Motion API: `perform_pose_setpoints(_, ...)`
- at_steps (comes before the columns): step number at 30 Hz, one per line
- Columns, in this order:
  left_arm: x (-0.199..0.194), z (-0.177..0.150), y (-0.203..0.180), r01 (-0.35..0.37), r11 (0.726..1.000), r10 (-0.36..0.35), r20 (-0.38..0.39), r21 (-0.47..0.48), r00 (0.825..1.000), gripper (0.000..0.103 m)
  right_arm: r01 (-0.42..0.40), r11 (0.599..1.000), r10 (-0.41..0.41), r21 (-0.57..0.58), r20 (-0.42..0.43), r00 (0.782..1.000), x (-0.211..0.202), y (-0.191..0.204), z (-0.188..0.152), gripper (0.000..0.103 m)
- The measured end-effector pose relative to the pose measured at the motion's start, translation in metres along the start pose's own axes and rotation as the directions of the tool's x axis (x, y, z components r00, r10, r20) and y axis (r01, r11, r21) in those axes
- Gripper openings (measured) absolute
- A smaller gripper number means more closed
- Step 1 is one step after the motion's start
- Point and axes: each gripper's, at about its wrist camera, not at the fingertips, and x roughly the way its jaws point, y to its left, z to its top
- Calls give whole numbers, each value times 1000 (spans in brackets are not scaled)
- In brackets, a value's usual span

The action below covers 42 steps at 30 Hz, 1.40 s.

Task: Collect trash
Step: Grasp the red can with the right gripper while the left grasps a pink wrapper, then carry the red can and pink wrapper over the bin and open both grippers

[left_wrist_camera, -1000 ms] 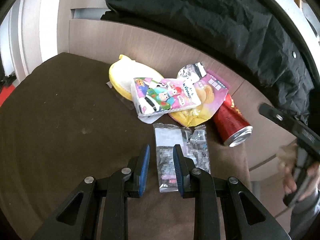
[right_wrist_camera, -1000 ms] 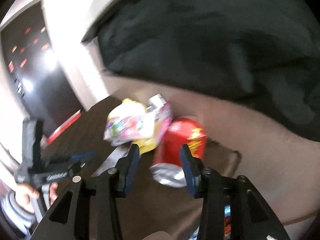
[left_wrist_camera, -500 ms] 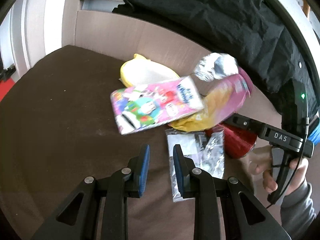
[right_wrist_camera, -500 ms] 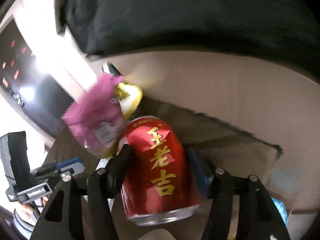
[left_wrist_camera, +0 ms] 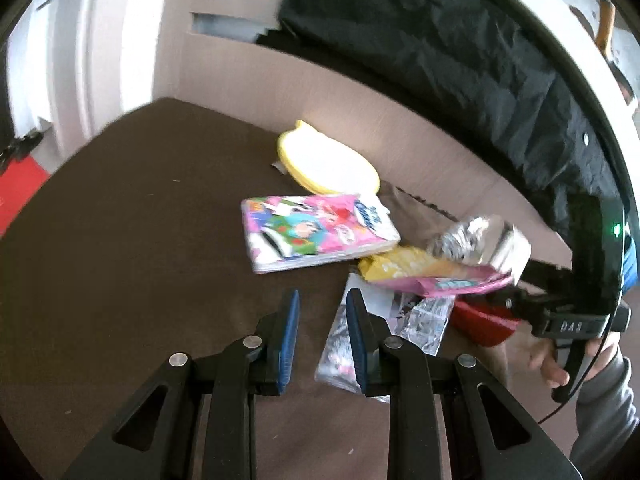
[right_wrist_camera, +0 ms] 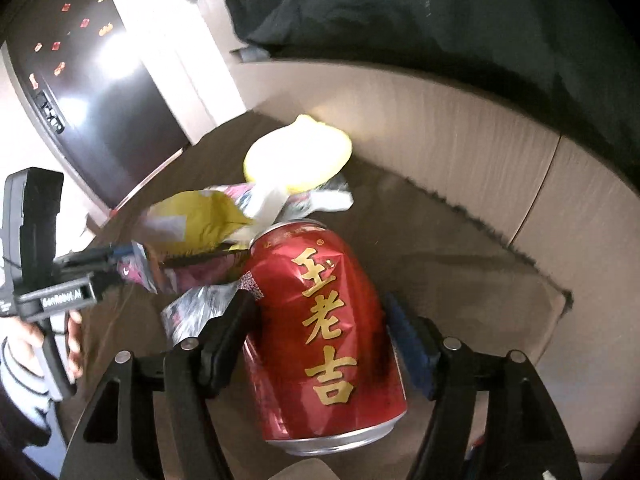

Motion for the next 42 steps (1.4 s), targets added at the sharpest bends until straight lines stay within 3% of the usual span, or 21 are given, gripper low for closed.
perform_pose_setpoints(4,-21,-1,15,-13,999,14,25,-38,1000,25,-16,999,13,-51,-53,999,7,14,-9,66)
perform_pose_setpoints(6,-33,-3,19,-11,999,12,36,-37,999,25,-25,996,11,-83,-158,987,25,31,-22,54)
perform_pose_setpoints(8,-44,-6,22,4,1000,-3,43,-22,999,25,86,981,-102,-172,-89,991,23,50,-31,52)
perform_pose_setpoints(9,-51,-7,23,10,1000,-10,47,-14,999,25,98,981,-113,-165,-85,990,23,53,-33,52)
perform_pose_setpoints(12,-65,-7,25,15,1000,-16,61,4,998,26,25,998,-27,-64,-38,999,12,51,-35,51)
perform_pose_setpoints(14,-66,-7,22,32,999,-32,43,9,999,28,40,999,-40,-29,18,999,0,51,-35,51)
perform_pose_setpoints(18,-51,-7,20,160,983,-162,-18,-93,987,30,70,997,-75,41,124,989,-34,45,-35,51)
perform_pose_setpoints(23,-30,-11,16,214,950,-226,-29,-229,974,32,88,989,-110,120,189,976,-75,30,-51,52)
perform_pose_setpoints(25,-18,-10,13,213,936,-229,-27,-282,973,32,102,986,-126,135,189,974,-83,25,-60,52)
perform_pose_setpoints(29,8,-9,1,133,942,-163,-74,-308,984,26,157,972,-187,172,175,967,-97,13,-82,52)
perform_pose_setpoints(31,11,-9,-10,102,958,-124,-65,-270,990,6,184,963,-220,197,177,959,-103,7,-94,52)
perform_pose_setpoints(33,-4,-9,-33,43,985,-44,1,-165,999,6,207,952,-251,225,186,950,-113,0,-107,52)
perform_pose_setpoints(34,-11,-9,-44,41,991,-38,27,-128,999,5,214,948,-262,236,195,945,-123,-4,-117,52)
perform_pose_setpoints(38,-50,-11,-118,88,995,-92,115,38,989,5,249,926,-320,285,241,916,-156,-16,-133,52)
perform_pose_setpoints(42,-68,-20,-200,138,975,-163,140,176,977,5,265,894,-373,360,274,887,-192,-36,-149,52)
